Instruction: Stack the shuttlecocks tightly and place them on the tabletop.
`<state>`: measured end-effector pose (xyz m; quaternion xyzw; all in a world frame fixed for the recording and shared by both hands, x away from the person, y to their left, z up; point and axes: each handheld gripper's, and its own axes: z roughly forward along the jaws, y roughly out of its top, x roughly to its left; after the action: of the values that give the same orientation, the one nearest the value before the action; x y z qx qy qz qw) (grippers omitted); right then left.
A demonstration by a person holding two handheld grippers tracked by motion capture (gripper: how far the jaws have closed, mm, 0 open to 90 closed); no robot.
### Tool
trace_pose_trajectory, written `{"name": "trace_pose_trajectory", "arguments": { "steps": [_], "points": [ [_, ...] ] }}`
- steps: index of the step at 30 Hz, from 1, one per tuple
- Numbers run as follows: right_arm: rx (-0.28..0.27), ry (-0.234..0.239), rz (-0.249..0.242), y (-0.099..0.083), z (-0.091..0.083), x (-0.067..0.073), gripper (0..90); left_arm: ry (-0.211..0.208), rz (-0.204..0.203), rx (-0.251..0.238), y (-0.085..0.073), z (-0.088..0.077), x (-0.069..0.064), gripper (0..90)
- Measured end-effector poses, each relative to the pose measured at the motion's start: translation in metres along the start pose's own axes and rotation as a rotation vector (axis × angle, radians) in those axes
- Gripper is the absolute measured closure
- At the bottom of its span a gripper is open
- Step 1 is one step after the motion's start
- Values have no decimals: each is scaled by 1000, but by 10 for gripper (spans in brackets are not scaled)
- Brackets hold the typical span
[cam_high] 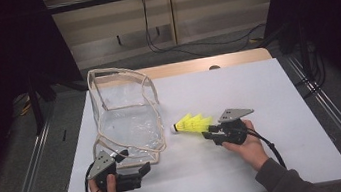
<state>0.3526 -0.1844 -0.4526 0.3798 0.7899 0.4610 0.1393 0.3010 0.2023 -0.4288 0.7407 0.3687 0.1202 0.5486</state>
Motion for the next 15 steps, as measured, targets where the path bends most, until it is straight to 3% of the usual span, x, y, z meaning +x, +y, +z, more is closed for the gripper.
{"name": "trace_pose_trajectory", "arguments": {
  "steps": [7, 15],
  "points": [
    [-7, -5, 42, 0, 1, 1, 440, -3, 3, 5, 0, 0, 0, 34],
    [-17, 3, 61, 3, 6, 4, 301, 0, 2, 6, 0, 0, 0, 34]
  ]
}}
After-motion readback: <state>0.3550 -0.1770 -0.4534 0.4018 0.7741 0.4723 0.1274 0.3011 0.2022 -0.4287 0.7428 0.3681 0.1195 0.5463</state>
